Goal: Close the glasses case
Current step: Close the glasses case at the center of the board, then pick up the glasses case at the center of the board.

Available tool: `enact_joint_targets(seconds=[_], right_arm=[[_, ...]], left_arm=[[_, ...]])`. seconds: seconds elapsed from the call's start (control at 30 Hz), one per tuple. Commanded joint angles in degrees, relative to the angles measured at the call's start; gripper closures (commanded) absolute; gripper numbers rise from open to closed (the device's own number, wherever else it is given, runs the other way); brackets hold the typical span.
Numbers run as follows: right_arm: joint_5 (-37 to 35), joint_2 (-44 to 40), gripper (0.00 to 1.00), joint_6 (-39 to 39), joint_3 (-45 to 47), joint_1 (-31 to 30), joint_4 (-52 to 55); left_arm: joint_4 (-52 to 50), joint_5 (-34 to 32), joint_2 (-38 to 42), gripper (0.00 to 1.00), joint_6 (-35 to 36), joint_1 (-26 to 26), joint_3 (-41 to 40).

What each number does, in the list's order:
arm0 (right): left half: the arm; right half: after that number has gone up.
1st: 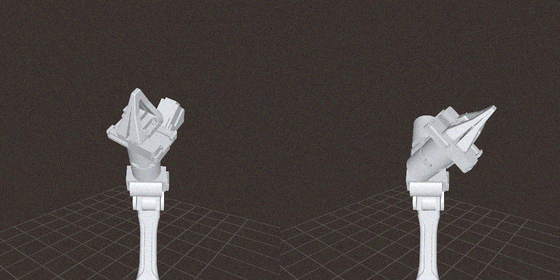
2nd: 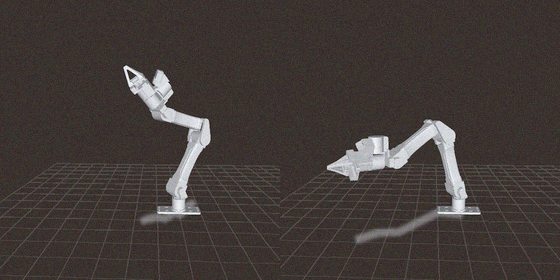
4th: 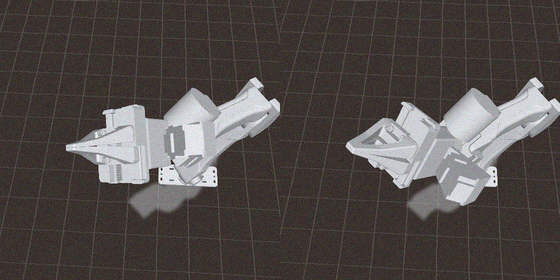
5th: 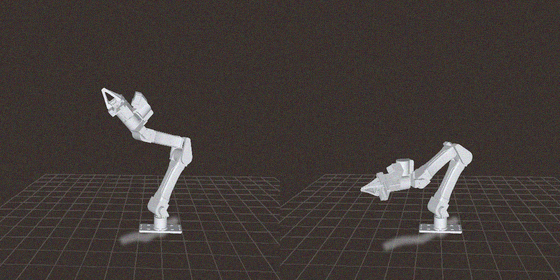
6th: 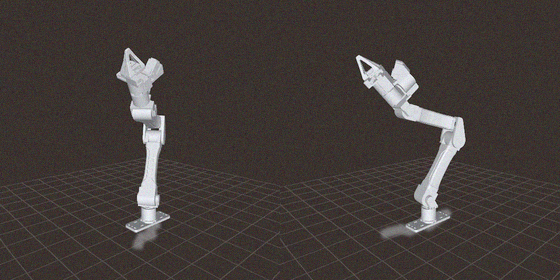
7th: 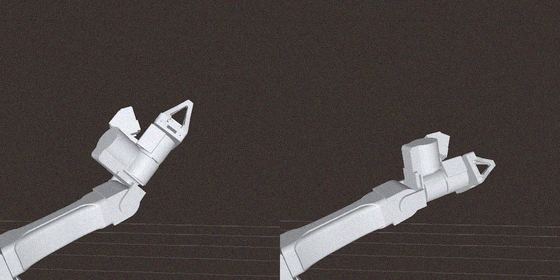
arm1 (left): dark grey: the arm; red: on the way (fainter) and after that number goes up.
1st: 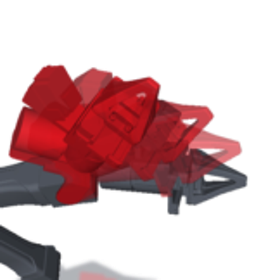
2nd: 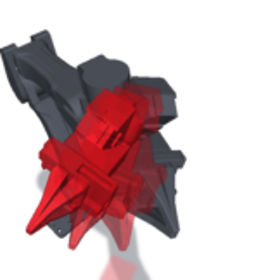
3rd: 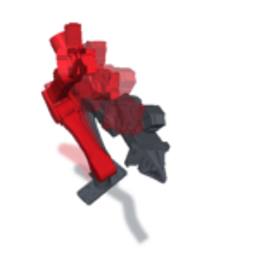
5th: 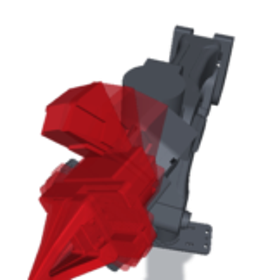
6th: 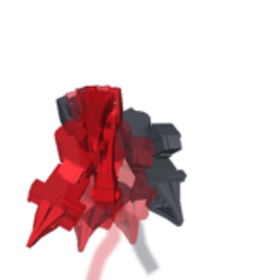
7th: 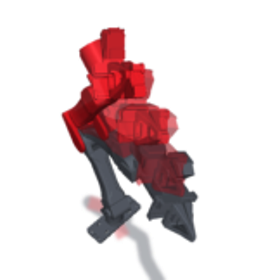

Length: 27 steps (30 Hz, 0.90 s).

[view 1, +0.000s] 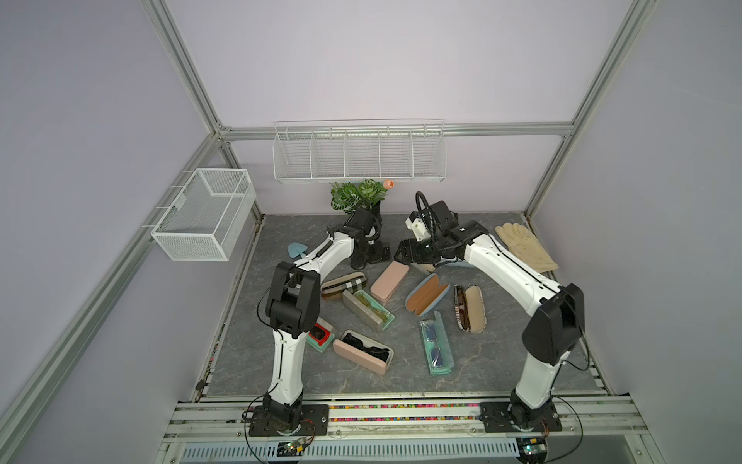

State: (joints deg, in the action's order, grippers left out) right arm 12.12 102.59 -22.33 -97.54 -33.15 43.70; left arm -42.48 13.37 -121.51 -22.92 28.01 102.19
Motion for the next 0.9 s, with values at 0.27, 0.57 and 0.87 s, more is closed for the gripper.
enact_joint_targets(seconds=[0.27,0.57,0.87], right_arm=[[-4.17,-12.26,0.13,2.95,12.69,2.42,2.53],[-3.07,-19.73,0.06,3.34,19.64,5.85,2.09],[-1.46,-22.1,0.04,2.4,23.25,7.99,0.28]], left_arm=[[-11.2,-7.05,-5.18,0.0,8.13,7.0,6.29],[-12.27,-8.09,-6.86,0.0,10.02,7.83,5.69],[-12.35,-7.66,-10.24,0.0,10.63,9.06,6.44]])
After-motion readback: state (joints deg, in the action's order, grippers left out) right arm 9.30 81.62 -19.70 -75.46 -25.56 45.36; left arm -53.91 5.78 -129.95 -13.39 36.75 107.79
